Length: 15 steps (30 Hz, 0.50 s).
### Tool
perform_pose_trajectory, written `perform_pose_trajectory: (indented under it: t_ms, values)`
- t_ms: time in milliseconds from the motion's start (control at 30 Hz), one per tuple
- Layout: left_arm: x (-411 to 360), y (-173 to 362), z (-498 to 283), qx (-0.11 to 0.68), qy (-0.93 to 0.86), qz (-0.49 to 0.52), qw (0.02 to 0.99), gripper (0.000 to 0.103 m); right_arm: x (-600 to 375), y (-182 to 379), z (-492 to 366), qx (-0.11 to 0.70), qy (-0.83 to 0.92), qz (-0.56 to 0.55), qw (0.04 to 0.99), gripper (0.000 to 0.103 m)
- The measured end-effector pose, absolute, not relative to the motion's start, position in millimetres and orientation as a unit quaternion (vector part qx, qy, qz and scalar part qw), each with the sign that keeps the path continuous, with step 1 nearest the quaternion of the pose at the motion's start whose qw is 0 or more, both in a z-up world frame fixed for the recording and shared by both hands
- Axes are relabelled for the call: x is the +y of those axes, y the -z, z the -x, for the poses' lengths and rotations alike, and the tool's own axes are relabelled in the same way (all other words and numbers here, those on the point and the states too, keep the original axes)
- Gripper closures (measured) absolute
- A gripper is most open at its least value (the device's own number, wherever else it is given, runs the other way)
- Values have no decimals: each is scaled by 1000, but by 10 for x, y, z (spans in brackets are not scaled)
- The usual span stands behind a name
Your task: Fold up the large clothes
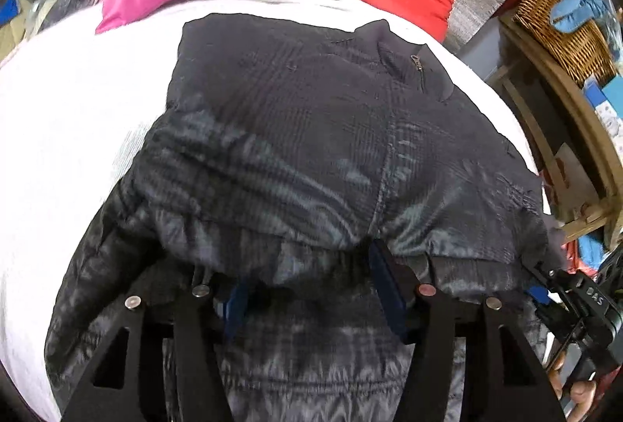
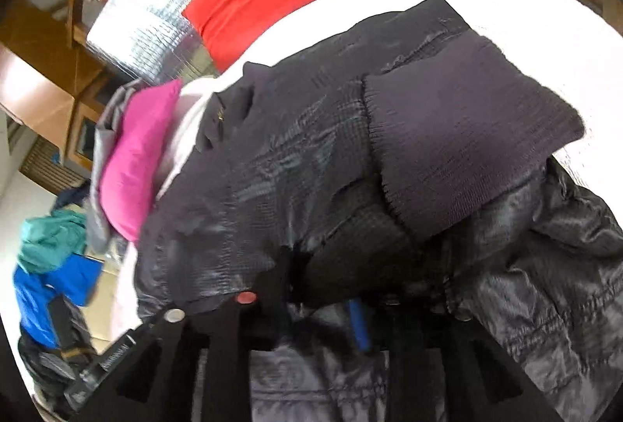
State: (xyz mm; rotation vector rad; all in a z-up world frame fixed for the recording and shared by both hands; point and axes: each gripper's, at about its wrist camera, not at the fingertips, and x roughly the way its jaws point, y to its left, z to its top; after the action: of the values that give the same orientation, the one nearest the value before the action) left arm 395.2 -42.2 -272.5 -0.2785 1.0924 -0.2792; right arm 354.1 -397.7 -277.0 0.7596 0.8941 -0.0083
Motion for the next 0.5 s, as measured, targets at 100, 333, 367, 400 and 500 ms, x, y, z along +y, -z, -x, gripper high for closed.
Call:
perform_pose_trajectory:
  t_ms: [100, 333, 367, 400, 500]
  values:
    - [-329, 2709, -3852, 524, 144, 159, 824, 42, -3831, 2766, -3546, 426, -32, -356, 831, 24]
    - [-345, 2811, -3877, 527, 157, 195, 812, 37, -3563, 2903, -3688, 415, -44, -362, 833, 31]
    - [-365, 2819, -3914, 523, 157, 196, 814, 37, -3564, 2921, -3701, 412, -44, -365, 834, 51]
    - [-383, 2826, -3945, 519, 155, 194, 818, 37, -3563, 2932, -3704, 415, -40, -361, 834, 68]
    - [-432, 2797, -3964, 511, 157, 187, 824, 37, -3520, 2866, -3727, 400, -32, -343, 849, 75]
